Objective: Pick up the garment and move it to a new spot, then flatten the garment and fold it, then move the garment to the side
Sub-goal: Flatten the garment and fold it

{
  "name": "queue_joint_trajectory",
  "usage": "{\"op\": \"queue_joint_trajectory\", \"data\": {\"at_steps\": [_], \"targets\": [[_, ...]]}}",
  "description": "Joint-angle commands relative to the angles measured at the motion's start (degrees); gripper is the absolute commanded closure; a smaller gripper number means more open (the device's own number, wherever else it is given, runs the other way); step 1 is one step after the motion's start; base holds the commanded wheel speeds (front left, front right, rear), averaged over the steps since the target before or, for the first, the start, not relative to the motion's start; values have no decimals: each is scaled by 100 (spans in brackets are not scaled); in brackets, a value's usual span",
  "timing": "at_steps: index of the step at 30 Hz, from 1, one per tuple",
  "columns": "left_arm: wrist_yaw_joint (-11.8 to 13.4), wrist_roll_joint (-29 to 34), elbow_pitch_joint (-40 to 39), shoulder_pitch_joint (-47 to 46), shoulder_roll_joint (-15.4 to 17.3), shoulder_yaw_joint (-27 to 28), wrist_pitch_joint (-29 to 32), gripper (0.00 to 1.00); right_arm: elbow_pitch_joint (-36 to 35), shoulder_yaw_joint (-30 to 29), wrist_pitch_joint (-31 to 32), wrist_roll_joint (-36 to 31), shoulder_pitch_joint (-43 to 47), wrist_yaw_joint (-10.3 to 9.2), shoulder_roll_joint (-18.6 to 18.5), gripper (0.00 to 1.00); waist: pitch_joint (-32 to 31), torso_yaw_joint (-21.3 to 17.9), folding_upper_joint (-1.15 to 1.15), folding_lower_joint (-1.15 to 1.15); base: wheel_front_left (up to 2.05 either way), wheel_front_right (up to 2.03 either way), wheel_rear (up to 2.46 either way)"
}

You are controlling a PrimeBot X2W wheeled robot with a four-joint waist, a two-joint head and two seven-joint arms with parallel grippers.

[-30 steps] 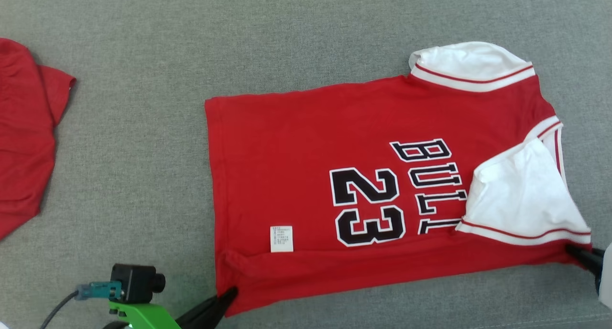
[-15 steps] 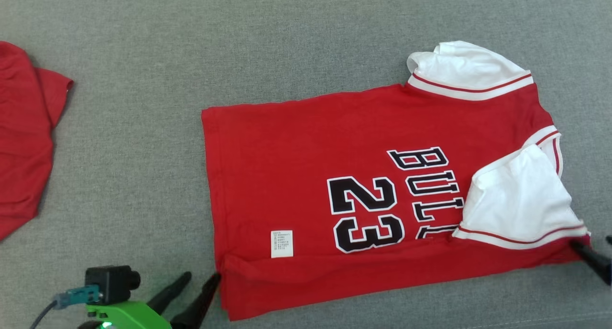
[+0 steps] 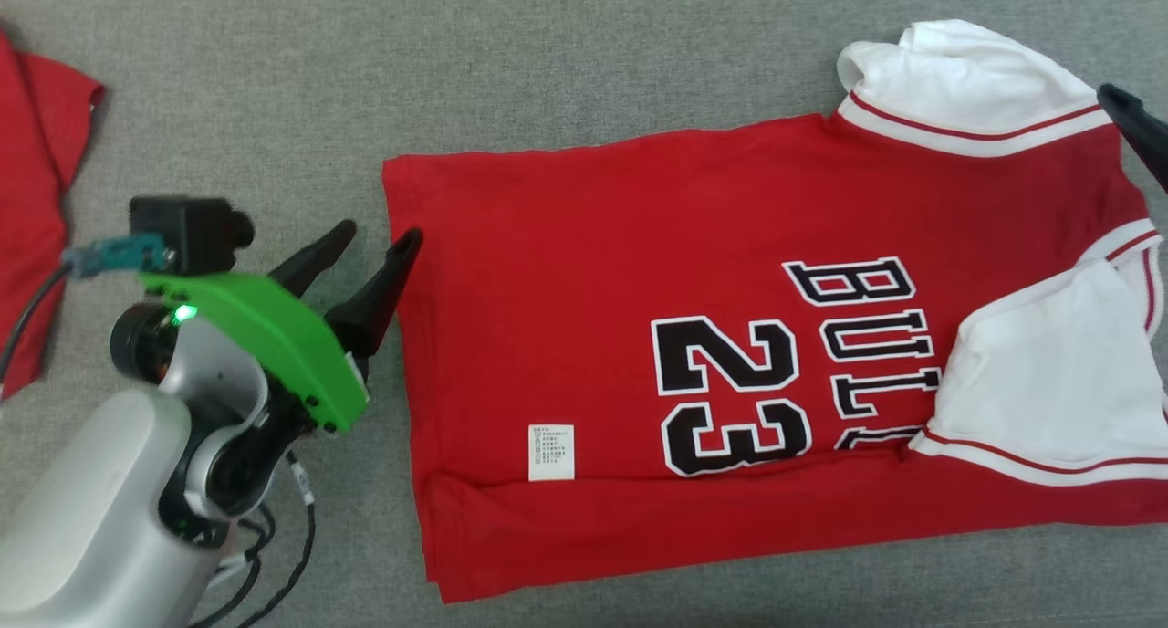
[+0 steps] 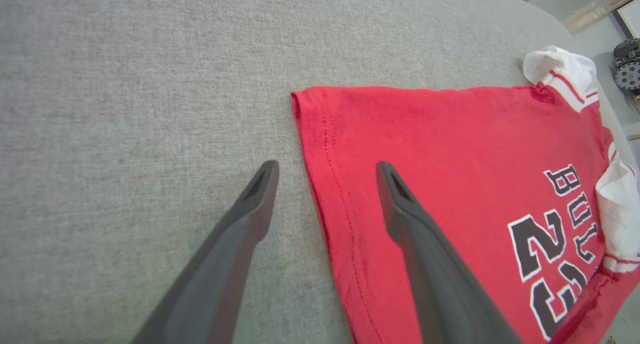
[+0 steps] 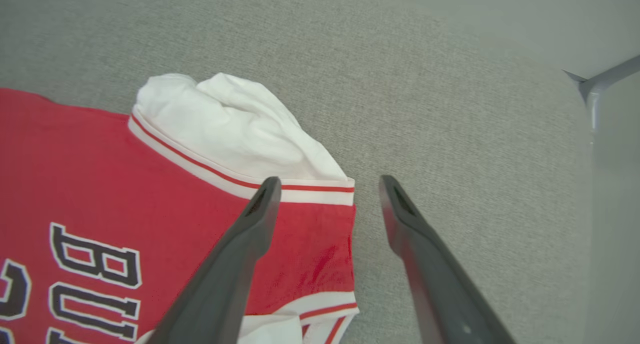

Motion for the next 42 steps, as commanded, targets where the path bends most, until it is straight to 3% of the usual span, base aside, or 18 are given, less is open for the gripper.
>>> {"op": "queue_joint_trajectory", "data": {"at_steps": [1,8,17,18,19,20,27,42], "targets": [[-69,79,237,-330,-120,-96,82,0,200,210,29,-140,-358,-1,53,0,424,322,0,-1,0,0,0],[-422,318,1226,-1249,-532,-492,307,0,1132,1222,63,-282,-1448,-2,211,0,566,507,0,-1,0,0,0],[-749,221,1640,-1608,-819,-687,423,0,1635,1947,251,1,-1744,-1,45,2,597,523,0,-1,0,0,0],[-804,215,1657,-1646,-845,-694,390,0,1634,2011,263,79,-1758,1,49,72,600,509,0,-1,0,0,0],[-842,230,1689,-1673,-869,-701,349,11,1668,2022,273,158,-1775,1,66,100,597,488,0,-1,0,0,0],[-902,205,1714,-1660,-889,-739,357,100,1692,2040,290,244,-1778,1,92,100,578,467,0,-1,0,0,0],[-1116,39,1803,-1511,-860,-699,219,100,1770,1773,-259,336,-2030,-5,163,100,430,351,0,-1,0,0,0],[-1028,140,1267,-1057,-650,-332,-673,100,1595,1471,-1741,446,-1449,-5,69,100,-47,72,0,-1,0,0,0]]}}
